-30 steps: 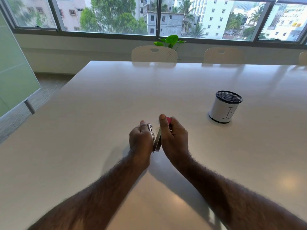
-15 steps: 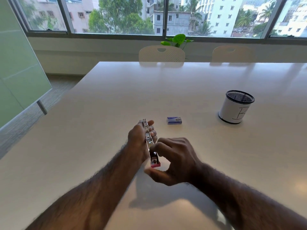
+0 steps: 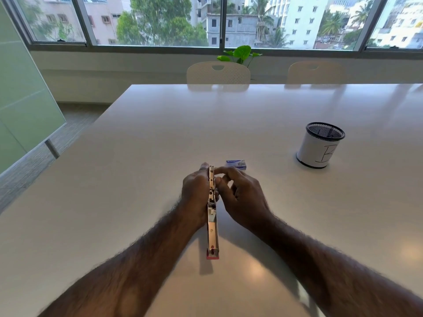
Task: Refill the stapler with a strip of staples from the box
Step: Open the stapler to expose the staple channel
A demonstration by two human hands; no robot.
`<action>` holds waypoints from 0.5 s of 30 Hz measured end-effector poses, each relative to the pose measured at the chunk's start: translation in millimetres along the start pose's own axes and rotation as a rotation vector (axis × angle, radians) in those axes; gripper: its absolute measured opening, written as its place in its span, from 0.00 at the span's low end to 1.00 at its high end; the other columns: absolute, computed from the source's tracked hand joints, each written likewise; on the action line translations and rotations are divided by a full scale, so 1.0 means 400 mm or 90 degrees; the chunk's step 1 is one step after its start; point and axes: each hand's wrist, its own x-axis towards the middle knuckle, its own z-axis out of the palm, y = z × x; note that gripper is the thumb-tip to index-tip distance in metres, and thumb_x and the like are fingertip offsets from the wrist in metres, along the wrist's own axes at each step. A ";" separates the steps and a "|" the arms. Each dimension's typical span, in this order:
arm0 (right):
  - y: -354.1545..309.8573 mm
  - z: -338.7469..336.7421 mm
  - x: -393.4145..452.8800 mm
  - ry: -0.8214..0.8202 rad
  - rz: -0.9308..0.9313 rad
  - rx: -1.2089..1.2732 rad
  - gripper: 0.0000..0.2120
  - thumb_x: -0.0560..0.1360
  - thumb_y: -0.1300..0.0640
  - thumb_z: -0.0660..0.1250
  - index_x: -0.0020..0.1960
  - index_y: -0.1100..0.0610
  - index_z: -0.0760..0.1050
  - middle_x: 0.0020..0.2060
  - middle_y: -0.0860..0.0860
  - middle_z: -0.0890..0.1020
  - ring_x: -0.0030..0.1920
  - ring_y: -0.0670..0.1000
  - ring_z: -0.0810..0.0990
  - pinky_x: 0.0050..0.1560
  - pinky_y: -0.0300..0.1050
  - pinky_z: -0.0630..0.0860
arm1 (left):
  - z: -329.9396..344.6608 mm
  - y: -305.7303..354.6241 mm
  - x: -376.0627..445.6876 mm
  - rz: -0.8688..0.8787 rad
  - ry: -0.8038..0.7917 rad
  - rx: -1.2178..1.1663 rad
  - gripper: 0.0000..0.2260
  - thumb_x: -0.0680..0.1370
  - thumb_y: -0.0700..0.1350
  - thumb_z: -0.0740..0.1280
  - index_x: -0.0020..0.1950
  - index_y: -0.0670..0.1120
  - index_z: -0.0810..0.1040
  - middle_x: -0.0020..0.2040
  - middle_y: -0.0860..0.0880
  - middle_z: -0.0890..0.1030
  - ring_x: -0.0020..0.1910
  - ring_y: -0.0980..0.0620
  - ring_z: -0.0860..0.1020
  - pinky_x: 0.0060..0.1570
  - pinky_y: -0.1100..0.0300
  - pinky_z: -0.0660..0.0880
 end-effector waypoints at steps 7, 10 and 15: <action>-0.002 -0.001 0.003 -0.006 0.001 0.014 0.12 0.80 0.56 0.63 0.61 0.55 0.76 0.50 0.51 0.84 0.28 0.37 0.73 0.34 0.37 0.68 | 0.009 -0.002 -0.006 0.025 -0.003 -0.015 0.16 0.82 0.52 0.59 0.45 0.46 0.83 0.45 0.40 0.85 0.46 0.40 0.84 0.48 0.42 0.80; -0.005 -0.003 0.003 -0.014 -0.024 0.005 0.12 0.79 0.56 0.63 0.61 0.55 0.77 0.51 0.51 0.83 0.29 0.38 0.73 0.33 0.38 0.71 | 0.009 -0.005 -0.001 0.039 -0.002 -0.016 0.16 0.82 0.52 0.59 0.43 0.48 0.82 0.33 0.47 0.83 0.35 0.48 0.82 0.33 0.55 0.77; -0.021 -0.001 -0.003 -0.039 -0.010 -0.015 0.10 0.77 0.56 0.64 0.58 0.55 0.75 0.47 0.49 0.79 0.30 0.38 0.71 0.33 0.40 0.71 | 0.008 -0.008 0.002 0.035 0.002 0.003 0.16 0.82 0.52 0.59 0.46 0.43 0.81 0.33 0.47 0.79 0.27 0.56 0.78 0.24 0.63 0.73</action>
